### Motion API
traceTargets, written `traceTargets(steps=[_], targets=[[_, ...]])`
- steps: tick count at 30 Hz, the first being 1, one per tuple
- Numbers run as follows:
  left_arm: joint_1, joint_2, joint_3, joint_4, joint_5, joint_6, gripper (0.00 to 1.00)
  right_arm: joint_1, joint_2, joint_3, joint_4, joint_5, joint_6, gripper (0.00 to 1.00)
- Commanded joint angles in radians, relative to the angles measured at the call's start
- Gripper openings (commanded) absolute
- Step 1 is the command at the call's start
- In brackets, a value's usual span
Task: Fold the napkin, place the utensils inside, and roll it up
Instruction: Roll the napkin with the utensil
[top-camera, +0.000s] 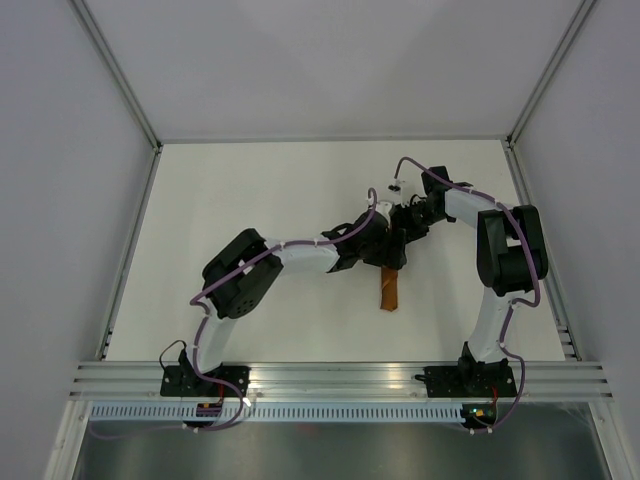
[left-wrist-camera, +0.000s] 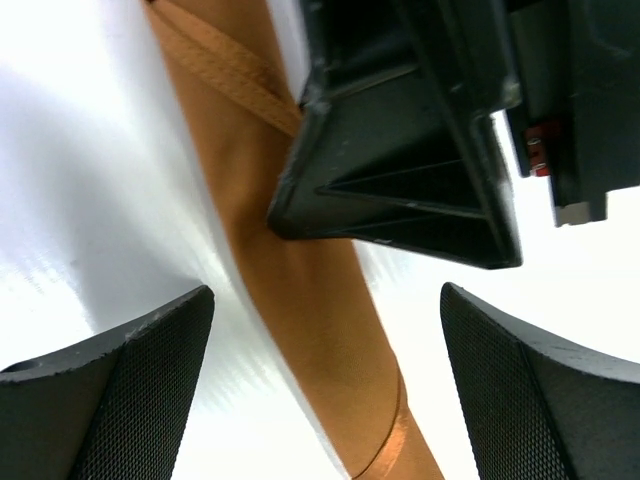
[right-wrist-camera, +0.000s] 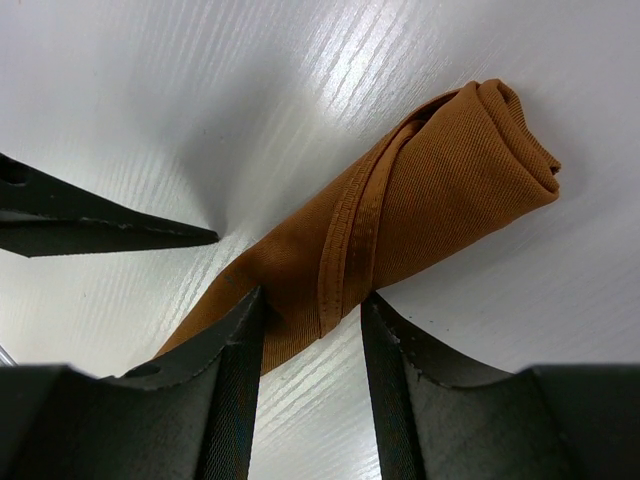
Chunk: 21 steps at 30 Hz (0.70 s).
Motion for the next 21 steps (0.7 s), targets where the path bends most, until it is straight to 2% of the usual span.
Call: traceTargets(steps=[1,21], targets=[[0.006,0.003,-0.062,-0.151,-0.075,0.014,0.98,-0.001,0.057,-0.022,0.035,0.114,-0.045,0.47],[0.018,-0.179,-0.183,-0.141,-0.140,0.031,0.99,-0.001,0.069,0.068,0.005,0.072,-0.071,0.49]])
